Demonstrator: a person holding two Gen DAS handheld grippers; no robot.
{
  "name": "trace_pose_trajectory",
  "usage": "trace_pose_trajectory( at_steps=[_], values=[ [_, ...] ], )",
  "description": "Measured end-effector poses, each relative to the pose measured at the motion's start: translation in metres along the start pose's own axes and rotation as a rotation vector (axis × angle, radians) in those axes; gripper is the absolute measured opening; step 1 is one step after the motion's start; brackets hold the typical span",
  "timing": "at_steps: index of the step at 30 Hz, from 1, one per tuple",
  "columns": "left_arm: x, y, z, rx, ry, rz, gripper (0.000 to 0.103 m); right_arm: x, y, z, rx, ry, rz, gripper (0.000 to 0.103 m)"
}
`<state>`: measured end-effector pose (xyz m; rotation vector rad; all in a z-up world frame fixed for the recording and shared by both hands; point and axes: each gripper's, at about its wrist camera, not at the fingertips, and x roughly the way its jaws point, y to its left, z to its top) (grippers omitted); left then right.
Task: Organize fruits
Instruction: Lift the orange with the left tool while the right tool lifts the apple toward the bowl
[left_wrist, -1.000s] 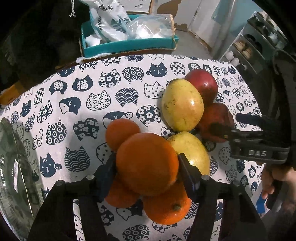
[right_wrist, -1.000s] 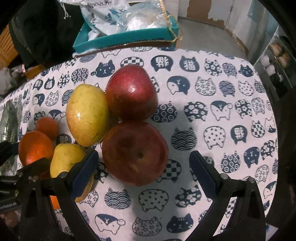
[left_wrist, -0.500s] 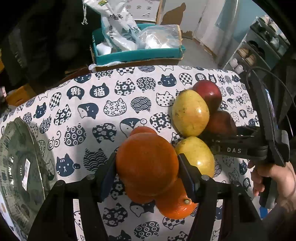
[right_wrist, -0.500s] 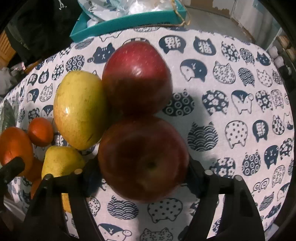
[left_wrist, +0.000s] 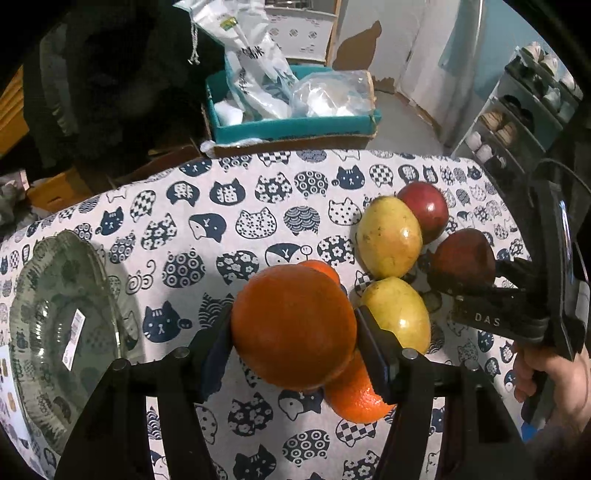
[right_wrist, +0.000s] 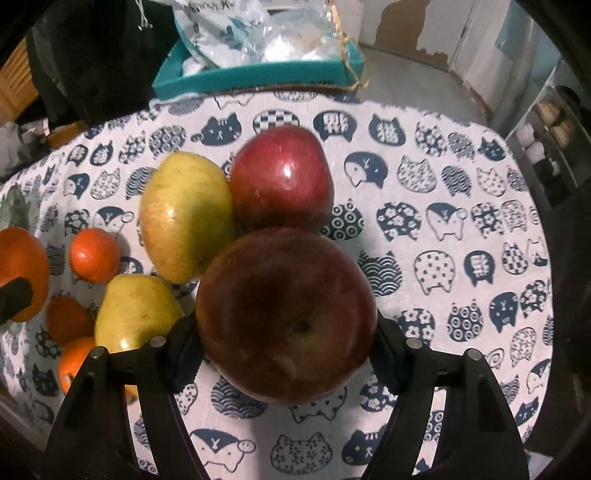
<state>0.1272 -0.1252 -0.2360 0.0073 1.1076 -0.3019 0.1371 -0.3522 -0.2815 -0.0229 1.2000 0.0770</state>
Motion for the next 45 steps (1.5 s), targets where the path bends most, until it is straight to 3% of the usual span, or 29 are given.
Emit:
trace_pose_trajectory(
  at_steps=[29,45],
  values=[
    [-0.124,0.02,-0.002,-0.045,-0.252,0.067,0.065,-0.163,0.038,0.002,-0.04,-0.384,0.0,0.075],
    [-0.182,0.055,-0.005,-0.102,-0.363,0.105,0.066,-0.212,0.075,0.005,-0.106,-0.507,0.055,0.075]
  ],
)
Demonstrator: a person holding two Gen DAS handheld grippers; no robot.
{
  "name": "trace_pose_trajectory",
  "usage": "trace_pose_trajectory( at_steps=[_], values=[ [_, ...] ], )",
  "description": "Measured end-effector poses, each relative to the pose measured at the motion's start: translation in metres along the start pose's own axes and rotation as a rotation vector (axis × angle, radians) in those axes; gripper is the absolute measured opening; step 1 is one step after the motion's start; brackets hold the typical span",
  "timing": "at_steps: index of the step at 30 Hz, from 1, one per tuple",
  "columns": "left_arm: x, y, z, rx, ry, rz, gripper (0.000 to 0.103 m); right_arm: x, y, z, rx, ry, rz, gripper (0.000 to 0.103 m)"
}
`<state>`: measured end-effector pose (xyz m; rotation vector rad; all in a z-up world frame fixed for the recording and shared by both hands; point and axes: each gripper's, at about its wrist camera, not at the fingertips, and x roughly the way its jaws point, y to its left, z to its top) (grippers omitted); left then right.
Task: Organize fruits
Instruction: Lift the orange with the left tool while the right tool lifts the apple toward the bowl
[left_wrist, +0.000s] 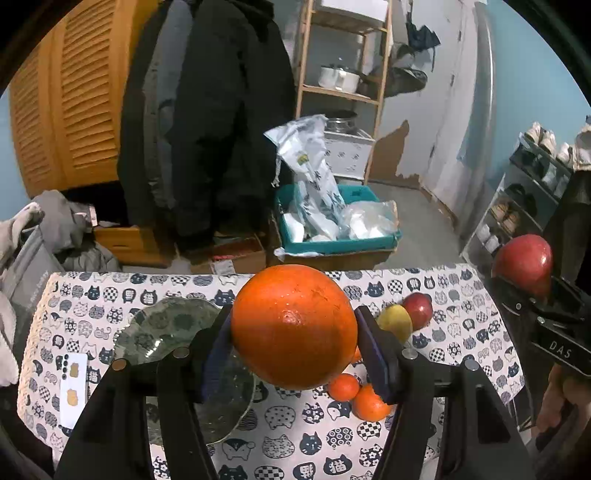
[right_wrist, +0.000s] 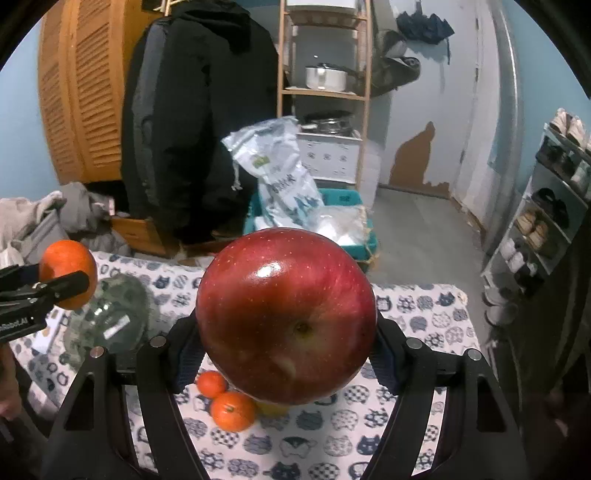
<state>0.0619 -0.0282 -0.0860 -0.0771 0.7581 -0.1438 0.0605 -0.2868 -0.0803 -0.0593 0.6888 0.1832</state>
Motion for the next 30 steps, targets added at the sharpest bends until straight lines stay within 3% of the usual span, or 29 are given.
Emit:
trace_pose_trajectory(
  at_steps=[15,30],
  values=[
    [-0.018,0.067,-0.003,-0.09,-0.036,0.09,0.065,0.024,0.066,0.028,-0.031,-0.001,0.121,0.075],
    [-0.018,0.15,-0.02,-0.21,-0.009,0.176,0.065,0.058,0.151,0.048,-0.101,0.042,0.244,0.075]
  ],
)
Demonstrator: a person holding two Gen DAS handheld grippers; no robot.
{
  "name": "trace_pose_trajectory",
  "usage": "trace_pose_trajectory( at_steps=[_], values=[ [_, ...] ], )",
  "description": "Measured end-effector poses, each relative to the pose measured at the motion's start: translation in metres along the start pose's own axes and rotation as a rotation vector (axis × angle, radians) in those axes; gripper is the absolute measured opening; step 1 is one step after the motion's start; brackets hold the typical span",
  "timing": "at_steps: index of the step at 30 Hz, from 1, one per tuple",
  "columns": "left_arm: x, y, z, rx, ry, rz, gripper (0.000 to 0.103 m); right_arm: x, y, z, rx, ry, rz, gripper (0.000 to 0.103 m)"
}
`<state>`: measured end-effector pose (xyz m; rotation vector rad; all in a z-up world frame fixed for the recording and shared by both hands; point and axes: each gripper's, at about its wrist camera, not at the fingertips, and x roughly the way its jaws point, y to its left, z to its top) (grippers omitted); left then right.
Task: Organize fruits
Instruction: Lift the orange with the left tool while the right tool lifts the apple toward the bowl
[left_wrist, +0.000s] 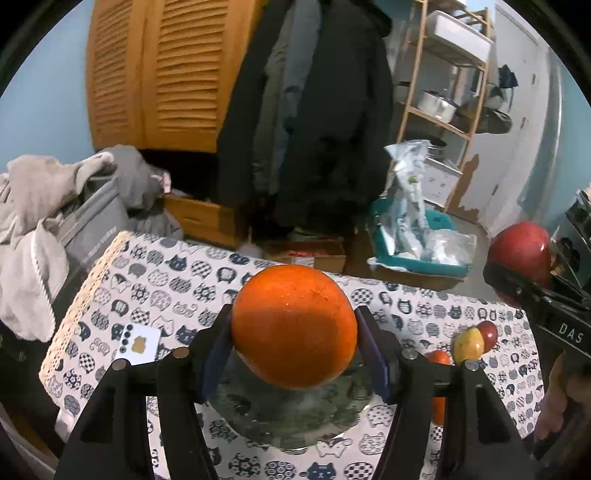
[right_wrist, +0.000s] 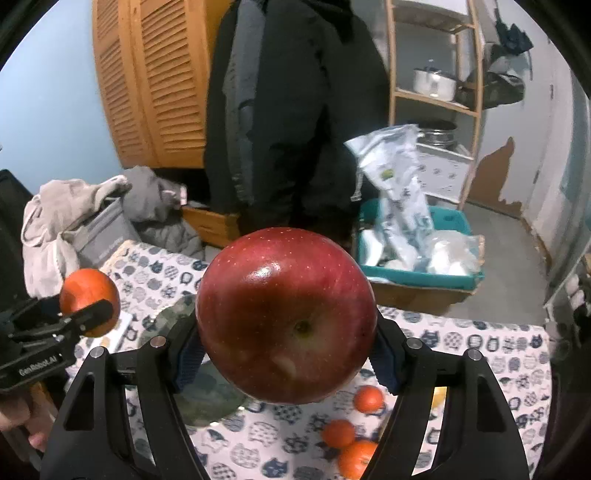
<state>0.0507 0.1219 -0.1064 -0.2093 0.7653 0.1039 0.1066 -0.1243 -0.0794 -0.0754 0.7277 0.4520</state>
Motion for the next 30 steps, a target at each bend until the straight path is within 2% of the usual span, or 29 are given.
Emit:
trace_pose_trajectory(
  at_steps=[14,22,30],
  values=[
    [0.042,0.042,-0.023,-0.041,0.098,0.054,0.066,0.062,0.055,-0.001,-0.041,0.089,0.08,0.075],
    [0.084,0.058,-0.042,-0.082,0.207,0.07,0.065,0.097,0.067,-0.013,-0.028,0.164,0.109,0.075],
    [0.123,0.057,-0.059,-0.065,0.293,0.087,0.066,0.133,0.074,-0.034,-0.049,0.247,0.112,0.075]
  ],
)
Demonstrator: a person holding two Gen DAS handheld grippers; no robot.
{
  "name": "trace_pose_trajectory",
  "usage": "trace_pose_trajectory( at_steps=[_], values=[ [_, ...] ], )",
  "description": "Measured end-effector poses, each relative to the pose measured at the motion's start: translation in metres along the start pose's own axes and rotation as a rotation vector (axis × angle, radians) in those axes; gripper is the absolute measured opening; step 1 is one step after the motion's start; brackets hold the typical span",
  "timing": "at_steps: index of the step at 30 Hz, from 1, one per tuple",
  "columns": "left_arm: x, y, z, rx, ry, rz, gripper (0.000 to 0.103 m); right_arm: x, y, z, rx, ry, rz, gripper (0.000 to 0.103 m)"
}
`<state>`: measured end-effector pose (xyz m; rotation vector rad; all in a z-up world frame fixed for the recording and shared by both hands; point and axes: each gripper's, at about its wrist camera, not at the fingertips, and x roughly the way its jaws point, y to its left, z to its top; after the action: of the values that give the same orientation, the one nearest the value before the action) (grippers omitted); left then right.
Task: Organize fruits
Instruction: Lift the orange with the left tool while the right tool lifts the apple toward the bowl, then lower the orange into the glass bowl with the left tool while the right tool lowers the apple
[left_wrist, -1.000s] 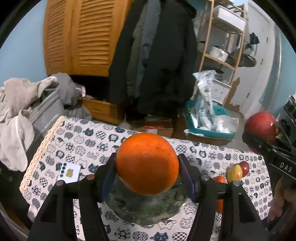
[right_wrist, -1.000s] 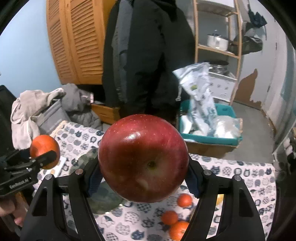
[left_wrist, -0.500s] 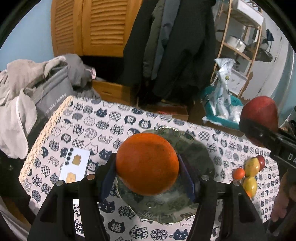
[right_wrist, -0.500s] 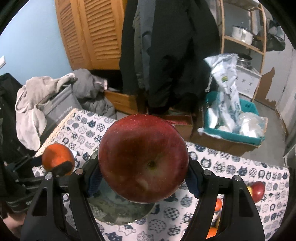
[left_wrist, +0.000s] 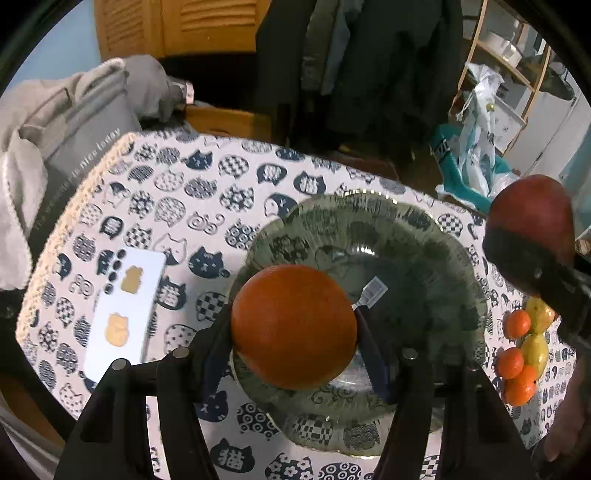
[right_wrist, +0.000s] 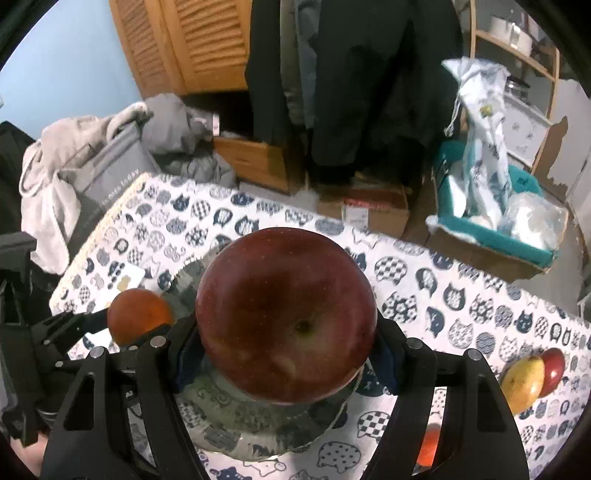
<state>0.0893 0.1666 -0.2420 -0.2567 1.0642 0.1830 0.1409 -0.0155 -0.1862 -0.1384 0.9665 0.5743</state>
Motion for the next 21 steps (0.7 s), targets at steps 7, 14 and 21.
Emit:
trace_pose_trajectory(
  at_steps=[7,14,21],
  values=[
    [0.027,-0.005,-0.005,0.006,0.062,0.006,0.065,0.022,-0.002,-0.01,-0.002,0.05,0.004,0.075],
    [0.045,-0.007,-0.01,0.012,0.111,0.013,0.066,0.032,-0.004,-0.018,0.003,0.081,0.01,0.075],
    [0.059,-0.005,-0.015,0.006,0.15,0.019,0.066,0.038,-0.008,-0.021,0.013,0.094,0.01,0.075]
  ],
)
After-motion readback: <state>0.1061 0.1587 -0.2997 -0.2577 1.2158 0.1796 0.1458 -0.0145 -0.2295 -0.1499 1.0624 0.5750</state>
